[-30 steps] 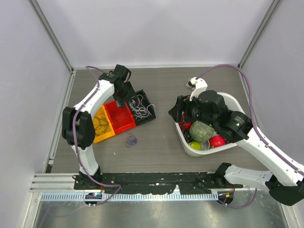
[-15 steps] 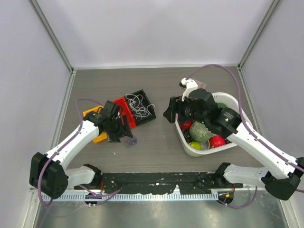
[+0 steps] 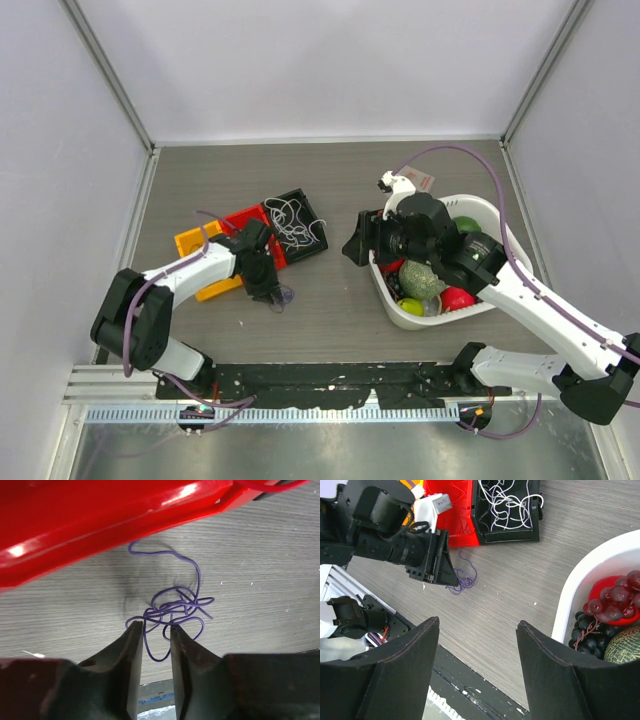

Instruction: Untangle the cables

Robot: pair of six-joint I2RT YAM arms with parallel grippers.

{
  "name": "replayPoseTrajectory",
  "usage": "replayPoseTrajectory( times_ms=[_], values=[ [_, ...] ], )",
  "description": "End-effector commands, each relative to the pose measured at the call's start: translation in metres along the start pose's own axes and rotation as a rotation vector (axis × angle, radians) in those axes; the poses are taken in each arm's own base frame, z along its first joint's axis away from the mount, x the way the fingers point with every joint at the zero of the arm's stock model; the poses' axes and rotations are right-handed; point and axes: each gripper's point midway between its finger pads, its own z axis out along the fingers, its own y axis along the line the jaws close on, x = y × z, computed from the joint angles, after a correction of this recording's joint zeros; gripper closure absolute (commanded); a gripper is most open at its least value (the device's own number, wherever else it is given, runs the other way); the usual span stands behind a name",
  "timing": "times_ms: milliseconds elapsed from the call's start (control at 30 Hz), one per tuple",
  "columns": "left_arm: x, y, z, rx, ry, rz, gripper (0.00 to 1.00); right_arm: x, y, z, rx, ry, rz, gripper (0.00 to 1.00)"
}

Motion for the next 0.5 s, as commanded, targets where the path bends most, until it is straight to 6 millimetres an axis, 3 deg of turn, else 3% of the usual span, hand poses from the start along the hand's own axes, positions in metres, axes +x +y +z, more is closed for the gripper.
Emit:
replayPoseTrajectory(
  times_ms=[0, 33, 100, 267, 467],
  values=[
    [0.001, -0.020, 0.004, 0.046, -0.016, 0.058, 0.76, -0.004, 0.012, -0.009, -0.063, -0.016, 0.037, 0.32],
    [0.007, -0.021, 0.003, 0.047, -0.011, 0.071, 0.88, 0.000, 0.011, -0.008, -0.061, 0.000, 0.035, 0.33],
    [0.019, -0.027, -0.003, 0.061, -0.002, 0.099, 1.00, 0.003, 0.012, -0.006, -0.068, 0.015, 0.036, 0.33],
    [0.046, -0.049, -0.040, 0.225, -0.038, 0.149, 1.00, 0.018, 0.029, 0.005, -0.180, 0.084, 0.000, 0.33],
    [0.055, -0.085, -0.105, 0.562, -0.146, 0.159, 1.00, 0.040, 0.058, 0.012, -0.398, 0.160, -0.092, 0.34]
  ],
)
